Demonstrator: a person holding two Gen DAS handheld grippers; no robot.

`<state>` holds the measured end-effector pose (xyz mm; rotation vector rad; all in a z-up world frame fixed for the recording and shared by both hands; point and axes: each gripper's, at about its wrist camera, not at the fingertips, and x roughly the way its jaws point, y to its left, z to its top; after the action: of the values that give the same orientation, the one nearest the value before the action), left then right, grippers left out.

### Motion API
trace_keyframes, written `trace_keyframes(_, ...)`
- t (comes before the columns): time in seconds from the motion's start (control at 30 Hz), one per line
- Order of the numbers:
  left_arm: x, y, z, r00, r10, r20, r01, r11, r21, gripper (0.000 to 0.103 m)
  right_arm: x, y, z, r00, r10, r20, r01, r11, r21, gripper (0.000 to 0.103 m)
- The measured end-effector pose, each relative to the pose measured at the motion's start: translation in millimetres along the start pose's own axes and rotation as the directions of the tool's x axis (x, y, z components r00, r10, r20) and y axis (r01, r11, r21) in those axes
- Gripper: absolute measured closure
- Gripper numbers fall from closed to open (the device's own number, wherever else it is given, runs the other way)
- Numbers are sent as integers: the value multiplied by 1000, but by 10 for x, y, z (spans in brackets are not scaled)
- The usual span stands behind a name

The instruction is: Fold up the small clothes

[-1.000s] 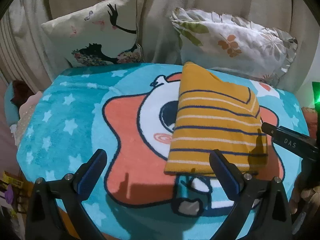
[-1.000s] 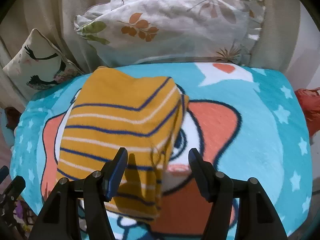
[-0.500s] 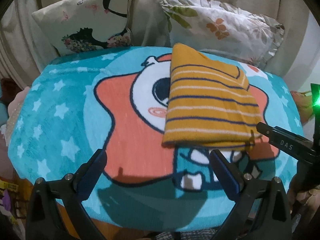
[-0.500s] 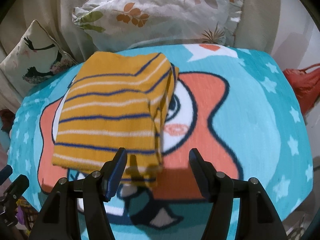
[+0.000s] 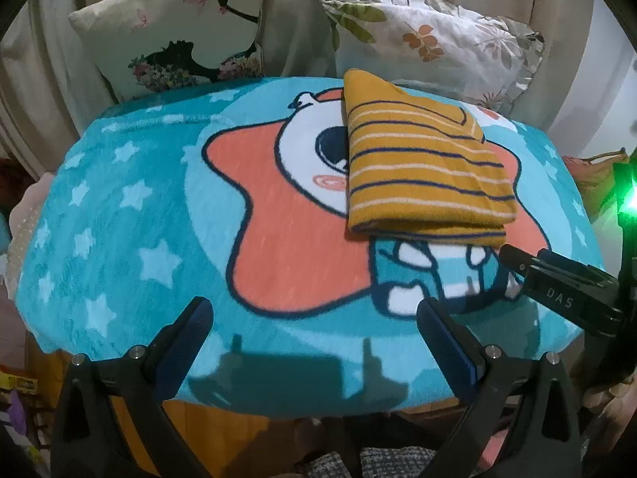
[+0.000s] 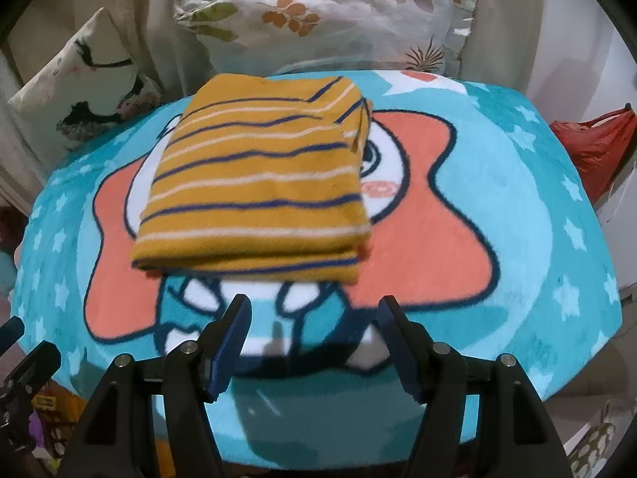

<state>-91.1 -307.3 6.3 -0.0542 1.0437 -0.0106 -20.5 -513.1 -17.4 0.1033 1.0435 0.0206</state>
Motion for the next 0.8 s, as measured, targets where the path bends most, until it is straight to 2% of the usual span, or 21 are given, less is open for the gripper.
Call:
trace_keyframes(0.37,-77,144,-219,999,-31,-20,31,999,17,1,-104,203,-264,1000,-16,-4,16,1000,7,32)
trace_keyframes(0.8,-41,36,-243,995,-87,-41,89,995,38,1,-180,160,-363,999,-53,-2,53,998,36,32)
